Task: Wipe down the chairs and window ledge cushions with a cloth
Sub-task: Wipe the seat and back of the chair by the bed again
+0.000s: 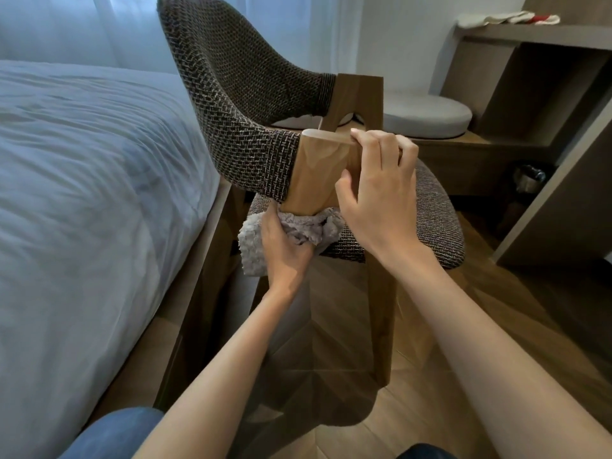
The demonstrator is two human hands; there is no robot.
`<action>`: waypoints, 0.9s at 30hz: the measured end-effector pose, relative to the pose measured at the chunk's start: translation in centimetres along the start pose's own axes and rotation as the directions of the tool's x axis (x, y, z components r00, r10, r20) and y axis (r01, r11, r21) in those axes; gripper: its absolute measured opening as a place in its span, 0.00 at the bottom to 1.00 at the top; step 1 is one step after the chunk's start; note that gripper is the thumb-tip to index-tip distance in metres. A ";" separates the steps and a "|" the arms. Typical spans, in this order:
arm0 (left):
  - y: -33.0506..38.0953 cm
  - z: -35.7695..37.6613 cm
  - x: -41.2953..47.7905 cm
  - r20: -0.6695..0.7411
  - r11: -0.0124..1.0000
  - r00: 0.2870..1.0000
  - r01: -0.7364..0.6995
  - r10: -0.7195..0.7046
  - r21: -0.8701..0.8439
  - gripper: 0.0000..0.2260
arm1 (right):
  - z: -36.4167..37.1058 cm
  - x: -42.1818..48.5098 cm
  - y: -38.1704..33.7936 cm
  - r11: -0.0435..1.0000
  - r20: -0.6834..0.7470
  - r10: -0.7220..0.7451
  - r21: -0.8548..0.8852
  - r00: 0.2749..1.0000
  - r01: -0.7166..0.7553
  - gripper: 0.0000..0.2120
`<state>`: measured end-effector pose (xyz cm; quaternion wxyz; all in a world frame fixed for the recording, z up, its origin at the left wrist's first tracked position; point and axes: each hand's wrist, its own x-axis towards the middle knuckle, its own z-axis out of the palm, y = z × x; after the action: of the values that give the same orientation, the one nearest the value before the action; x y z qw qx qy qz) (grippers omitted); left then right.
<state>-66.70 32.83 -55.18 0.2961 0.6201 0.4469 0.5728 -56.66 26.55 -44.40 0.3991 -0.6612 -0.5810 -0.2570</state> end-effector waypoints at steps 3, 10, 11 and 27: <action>-1.6 0.1 -0.7 -0.007 1.000 1.000 0.028 -0.028 -0.014 0.35 | 0.2 -0.2 0.2 1.000 0.004 -0.016 -0.023 1.000 0.016 0.24; -5.0 -0.9 -2.4 -0.005 0.994 0.997 0.071 -0.071 0.088 0.35 | 0.5 -0.2 0.1 0.998 0.011 -0.002 -0.067 1.000 0.003 0.26; -5.6 -1.2 -2.7 0.015 0.991 0.996 0.090 -0.092 0.101 0.36 | 0.5 -0.2 0.1 0.998 0.015 -0.002 -0.065 1.000 0.003 0.26; -16.1 -2.0 -3.8 0.179 0.860 0.858 0.422 -0.481 0.285 0.21 | 1.2 0.0 0.7 0.995 -0.035 -0.043 -0.096 0.998 0.039 0.29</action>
<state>-71.90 35.97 -70.70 0.3998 0.5933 0.6055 0.3487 -56.17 27.51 -45.24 0.3726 -0.6624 -0.5740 -0.3048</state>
